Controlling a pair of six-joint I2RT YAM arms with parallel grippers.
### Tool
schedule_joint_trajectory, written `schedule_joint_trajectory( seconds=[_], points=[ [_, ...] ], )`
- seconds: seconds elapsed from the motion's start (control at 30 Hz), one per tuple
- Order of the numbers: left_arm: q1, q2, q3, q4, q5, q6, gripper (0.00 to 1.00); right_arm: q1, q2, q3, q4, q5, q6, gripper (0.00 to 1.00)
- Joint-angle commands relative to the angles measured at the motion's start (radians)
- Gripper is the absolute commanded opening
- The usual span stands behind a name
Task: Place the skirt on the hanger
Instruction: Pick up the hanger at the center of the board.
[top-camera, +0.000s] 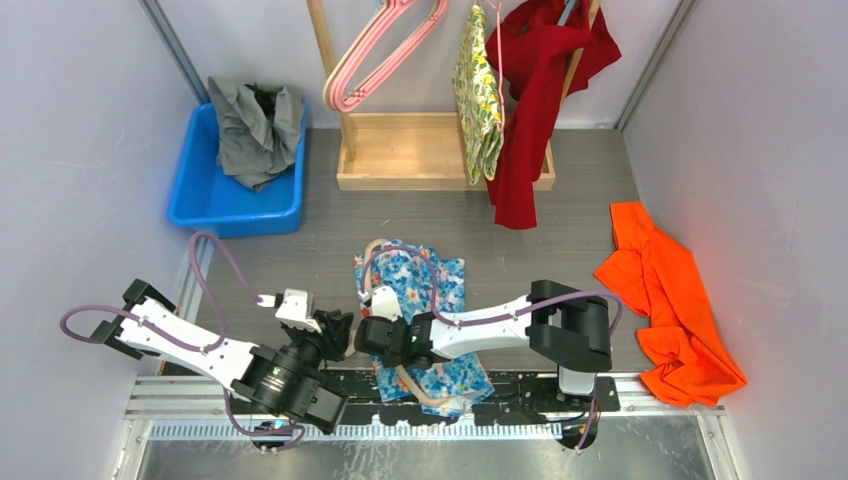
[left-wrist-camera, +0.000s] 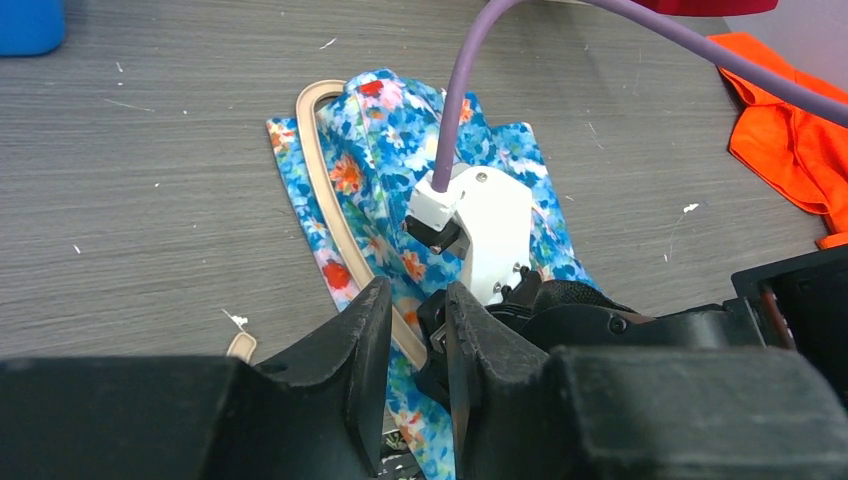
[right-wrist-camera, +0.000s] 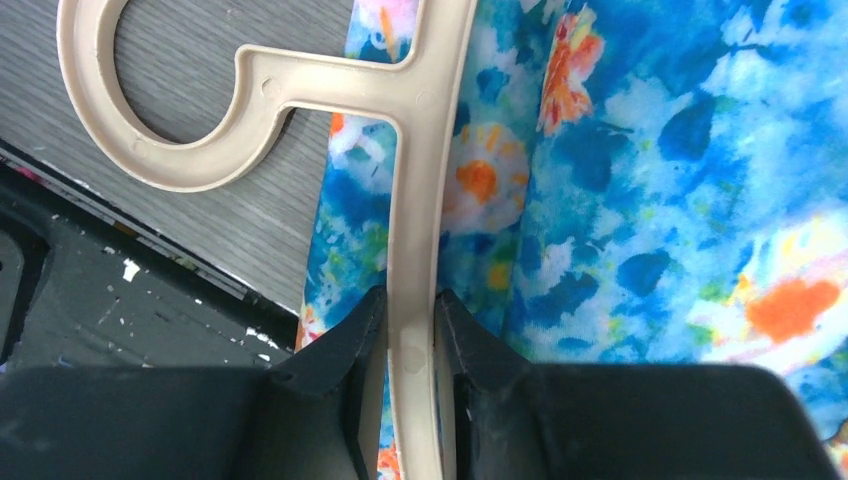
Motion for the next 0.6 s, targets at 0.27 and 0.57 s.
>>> schedule_joint_trajectory(
  seconds=[0.27, 0.57],
  points=[
    [0.002, -0.016, 0.034, -0.175, -0.036, -0.048, 0.27, -0.021, -0.213, -0.039, 0.059, -0.097, -0.033, 0.15],
    [0.002, -0.061, 0.040, -0.176, -0.039, -0.010, 0.27, -0.035, -0.383, -0.101, 0.051, -0.112, -0.046, 0.14]
  ],
)
